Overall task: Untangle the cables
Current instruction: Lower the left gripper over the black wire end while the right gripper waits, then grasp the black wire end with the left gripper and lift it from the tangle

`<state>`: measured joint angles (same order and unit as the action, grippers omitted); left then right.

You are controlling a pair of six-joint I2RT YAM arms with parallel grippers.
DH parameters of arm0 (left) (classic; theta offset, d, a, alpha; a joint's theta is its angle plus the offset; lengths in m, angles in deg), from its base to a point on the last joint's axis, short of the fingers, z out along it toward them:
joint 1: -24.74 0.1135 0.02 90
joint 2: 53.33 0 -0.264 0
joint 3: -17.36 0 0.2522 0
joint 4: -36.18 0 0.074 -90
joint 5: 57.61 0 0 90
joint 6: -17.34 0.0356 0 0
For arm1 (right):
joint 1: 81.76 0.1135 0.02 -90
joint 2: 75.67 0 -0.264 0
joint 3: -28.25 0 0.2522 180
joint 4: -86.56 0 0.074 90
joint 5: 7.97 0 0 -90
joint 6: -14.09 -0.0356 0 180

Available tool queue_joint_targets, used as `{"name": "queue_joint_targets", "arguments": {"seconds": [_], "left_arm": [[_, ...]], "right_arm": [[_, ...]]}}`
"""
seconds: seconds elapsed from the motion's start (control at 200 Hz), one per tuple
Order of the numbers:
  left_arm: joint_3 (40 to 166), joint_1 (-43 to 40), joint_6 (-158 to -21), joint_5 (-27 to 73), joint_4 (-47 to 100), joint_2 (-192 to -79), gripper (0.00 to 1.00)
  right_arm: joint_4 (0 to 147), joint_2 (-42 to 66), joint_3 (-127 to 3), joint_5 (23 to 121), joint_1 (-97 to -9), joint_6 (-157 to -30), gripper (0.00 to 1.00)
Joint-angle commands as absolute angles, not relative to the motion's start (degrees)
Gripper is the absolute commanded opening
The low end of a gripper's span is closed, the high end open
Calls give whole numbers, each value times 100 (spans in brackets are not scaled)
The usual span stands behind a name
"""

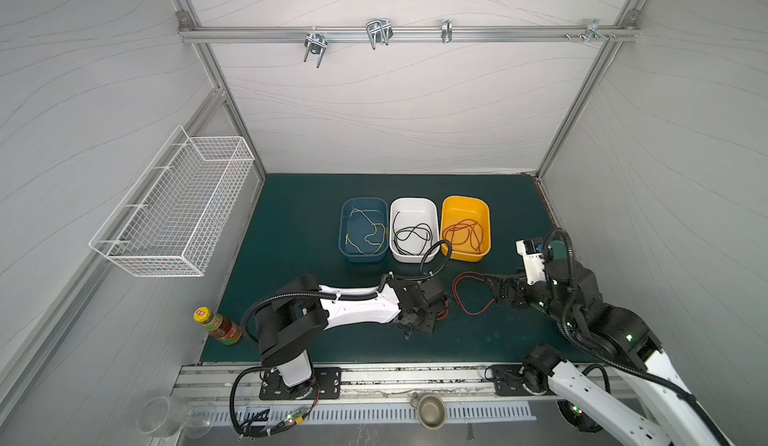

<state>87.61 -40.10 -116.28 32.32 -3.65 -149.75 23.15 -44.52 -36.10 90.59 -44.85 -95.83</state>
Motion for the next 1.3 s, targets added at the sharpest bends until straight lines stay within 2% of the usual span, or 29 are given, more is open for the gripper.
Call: {"name": "queue_joint_targets", "arguments": {"seconds": [0.0,0.625,0.865,1.291], "left_arm": [[9015,-4030,-11624,3454,-389,-15069,45],[9157,-3999,-11421,3713,-490,-15351,21],[9152,-3924,-11363,3810,-677,-15115,0],[9295,-3917,-11224,4503,-1791,-13374,0]], "right_arm": [[2376,-4543,-3555,9115,-4449,-9535,99],[2384,-4614,-3544,9165,-4440,-9536,99],[2384,-4623,-3544,9183,-4421,-9533,99],[2485,-4370,-3508,8641,-4384,-9468,99]]}}
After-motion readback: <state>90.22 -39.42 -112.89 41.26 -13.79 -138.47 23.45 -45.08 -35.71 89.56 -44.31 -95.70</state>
